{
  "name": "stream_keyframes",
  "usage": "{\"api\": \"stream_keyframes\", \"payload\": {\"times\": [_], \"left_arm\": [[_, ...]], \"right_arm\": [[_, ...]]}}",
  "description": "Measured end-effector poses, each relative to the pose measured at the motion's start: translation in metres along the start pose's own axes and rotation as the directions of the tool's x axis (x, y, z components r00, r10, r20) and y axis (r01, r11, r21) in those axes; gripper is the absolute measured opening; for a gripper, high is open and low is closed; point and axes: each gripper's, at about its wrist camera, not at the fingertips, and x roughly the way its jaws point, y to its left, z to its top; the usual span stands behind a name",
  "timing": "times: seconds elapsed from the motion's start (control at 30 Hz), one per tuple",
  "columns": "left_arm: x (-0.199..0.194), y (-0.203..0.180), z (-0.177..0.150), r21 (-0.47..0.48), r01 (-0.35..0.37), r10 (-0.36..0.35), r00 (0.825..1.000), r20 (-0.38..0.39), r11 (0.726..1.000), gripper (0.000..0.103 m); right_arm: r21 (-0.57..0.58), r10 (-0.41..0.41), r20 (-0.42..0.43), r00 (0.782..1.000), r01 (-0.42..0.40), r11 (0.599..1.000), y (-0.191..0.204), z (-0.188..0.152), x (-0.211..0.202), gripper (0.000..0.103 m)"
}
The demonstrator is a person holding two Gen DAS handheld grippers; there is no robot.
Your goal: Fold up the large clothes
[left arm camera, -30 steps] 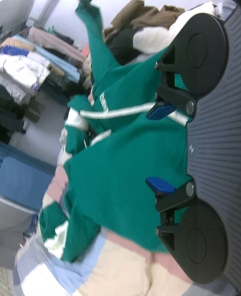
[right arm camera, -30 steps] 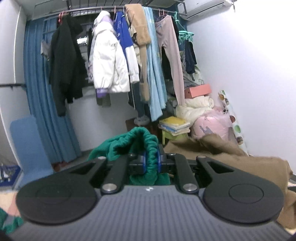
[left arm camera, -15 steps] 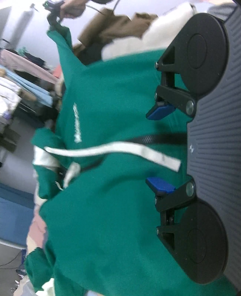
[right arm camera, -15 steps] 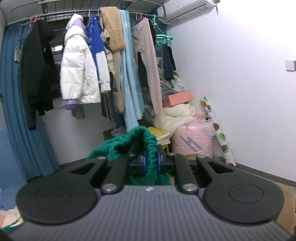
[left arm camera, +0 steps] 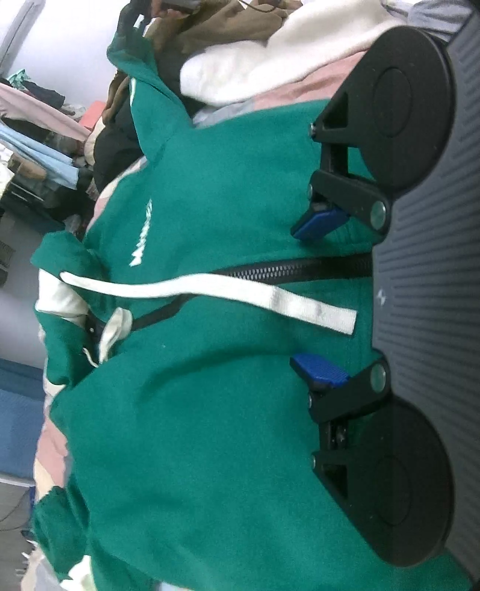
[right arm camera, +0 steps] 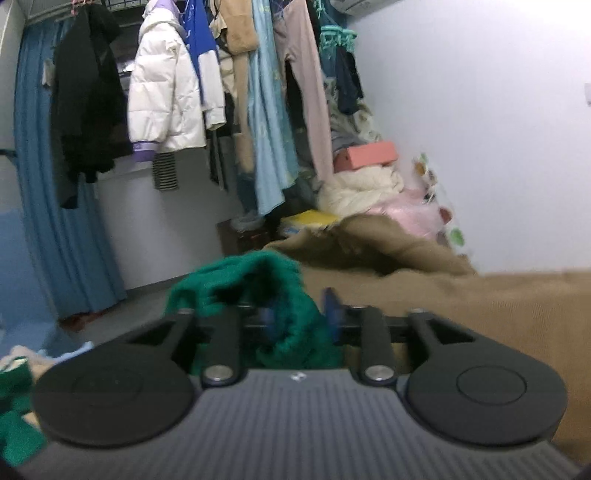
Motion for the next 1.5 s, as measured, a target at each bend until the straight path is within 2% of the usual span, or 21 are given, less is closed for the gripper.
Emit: {"api": "stream_keyframes", "payload": {"times": [0.07, 0.1, 0.17, 0.27, 0.4, 0.5, 0.57, 0.67, 0.77, 0.93, 1.1, 1.27, 1.33, 1.37, 1.4, 1.43, 1.5], "left_arm": [[-0.008, -0.01, 0.001, 0.009, 0.015, -0.015, 1.0, 0.012, 1.0, 0.073], [-0.012, -0.015, 0.001, 0.017, 0.019, -0.02, 1.0, 0.02, 1.0, 0.073], [-0.022, -0.026, -0.002, 0.027, 0.03, -0.031, 0.999, 0.039, 0.999, 0.073], [-0.036, -0.042, -0.008, 0.027, 0.08, -0.082, 0.995, 0.053, 0.996, 0.073], [-0.051, -0.073, -0.021, 0.068, 0.132, -0.136, 0.99, 0.044, 0.989, 0.073], [-0.057, -0.094, -0.037, 0.087, 0.169, -0.17, 0.985, 0.012, 0.982, 0.073], [-0.06, -0.105, -0.048, 0.104, 0.197, -0.198, 0.98, -0.003, 0.975, 0.073], [-0.061, -0.12, -0.063, 0.141, 0.191, -0.187, 0.981, -0.041, 0.971, 0.073], [-0.063, -0.131, -0.074, 0.173, 0.192, -0.186, 0.981, -0.05, 0.966, 0.073], [-0.058, -0.144, -0.086, 0.221, 0.168, -0.162, 0.986, -0.044, 0.961, 0.071], [-0.042, -0.159, -0.097, 0.29, 0.118, -0.106, 0.993, -0.054, 0.95, 0.072], [-0.025, -0.175, -0.116, 0.407, 0.002, 0.015, 0.999, -0.039, 0.913, 0.072], [-0.022, -0.176, -0.119, 0.422, -0.033, 0.049, 0.998, -0.027, 0.906, 0.066], [-0.022, -0.174, -0.118, 0.419, -0.047, 0.063, 0.998, -0.023, 0.907, 0.058], [-0.022, -0.171, -0.116, 0.408, -0.056, 0.071, 0.997, -0.021, 0.911, 0.049], [-0.024, -0.166, -0.114, 0.387, -0.058, 0.07, 0.997, -0.018, 0.92, 0.044], [-0.028, -0.156, -0.108, 0.328, -0.049, 0.057, 0.998, -0.015, 0.943, 0.026]], "right_arm": [[-0.021, 0.01, -0.014, 1.0, -0.01, 1.0, 0.005, -0.004, -0.015, 0.064], [-0.033, 0.014, -0.02, 1.0, -0.015, 0.999, 0.007, -0.005, -0.023, 0.066], [-0.037, 0.032, -0.047, 0.998, -0.033, 0.999, 0.01, -0.011, -0.041, 0.067], [0.017, 0.071, -0.091, 0.993, -0.07, 0.997, 0.011, -0.025, -0.075, 0.067], [0.035, 0.097, -0.203, 0.974, -0.092, 0.995, 0.024, -0.053, -0.123, 0.067], [0.051, 0.162, -0.288, 0.944, -0.154, 0.987, 0.032, -0.078, -0.162, 0.067], [0.093, 0.219, -0.341, 0.914, -0.199, 0.976, 0.037, -0.096, -0.189, 0.067], [0.153, 0.289, -0.419, 0.861, -0.246, 0.957, 0.049, -0.12, -0.226, 0.067], [0.195, 0.349, -0.462, 0.815, -0.29, 0.937, 0.061, -0.137, -0.261, 0.067], [0.204, 0.383, -0.536, 0.753, -0.324, 0.924, 0.082, -0.158, -0.303, 0.067], [0.268, 0.406, -0.568, 0.716, -0.305, 0.914, 0.089, -0.17, -0.324, 0.067], [0.319, 0.409, -0.588, 0.698, -0.264, 0.91, 0.1, -0.179, -0.337, 0.067], [0.335, 0.416, -0.583, 0.698, -0.259, 0.906, 0.105, -0.183, -0.343, 0.067], [0.339, 0.424, -0.581, 0.695, -0.267, 0.902, 0.108, -0.184, -0.345, 0.068], [0.341, 0.434, -0.578, 0.691, -0.278, 0.898, 0.112, -0.184, -0.347, 0.068], [0.345, 0.445, -0.574, 0.688, -0.289, 0.893, 0.116, -0.184, -0.35, 0.068], [0.356, 0.461, -0.571, 0.679, -0.301, 0.884, 0.124, -0.186, -0.352, 0.068]]}}
